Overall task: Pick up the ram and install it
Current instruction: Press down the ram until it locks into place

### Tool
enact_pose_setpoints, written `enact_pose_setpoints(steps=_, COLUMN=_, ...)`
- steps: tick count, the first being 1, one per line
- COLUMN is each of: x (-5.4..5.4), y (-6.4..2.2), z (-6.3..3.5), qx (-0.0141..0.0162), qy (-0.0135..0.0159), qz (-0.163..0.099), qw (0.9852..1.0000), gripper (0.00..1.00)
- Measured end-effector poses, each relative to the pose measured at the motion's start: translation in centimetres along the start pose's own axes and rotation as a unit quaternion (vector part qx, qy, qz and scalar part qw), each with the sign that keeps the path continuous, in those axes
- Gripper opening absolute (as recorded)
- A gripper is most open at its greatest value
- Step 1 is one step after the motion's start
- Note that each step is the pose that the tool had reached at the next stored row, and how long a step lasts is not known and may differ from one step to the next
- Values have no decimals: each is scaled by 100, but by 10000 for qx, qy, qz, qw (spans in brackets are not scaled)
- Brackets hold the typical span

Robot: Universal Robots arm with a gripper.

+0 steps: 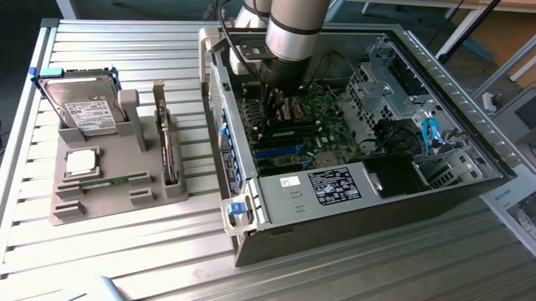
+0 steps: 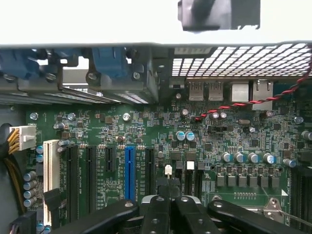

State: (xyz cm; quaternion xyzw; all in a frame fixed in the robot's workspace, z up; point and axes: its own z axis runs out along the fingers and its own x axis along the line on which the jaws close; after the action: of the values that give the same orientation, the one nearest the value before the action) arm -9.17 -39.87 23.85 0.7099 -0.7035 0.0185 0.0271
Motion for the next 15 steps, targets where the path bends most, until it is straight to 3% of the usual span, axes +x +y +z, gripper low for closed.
enact_pose_setpoints(steps=15, x=20, y=3, z=-334, qx=-31, qy=58, qz=-2, qw=10000, gripper=11)
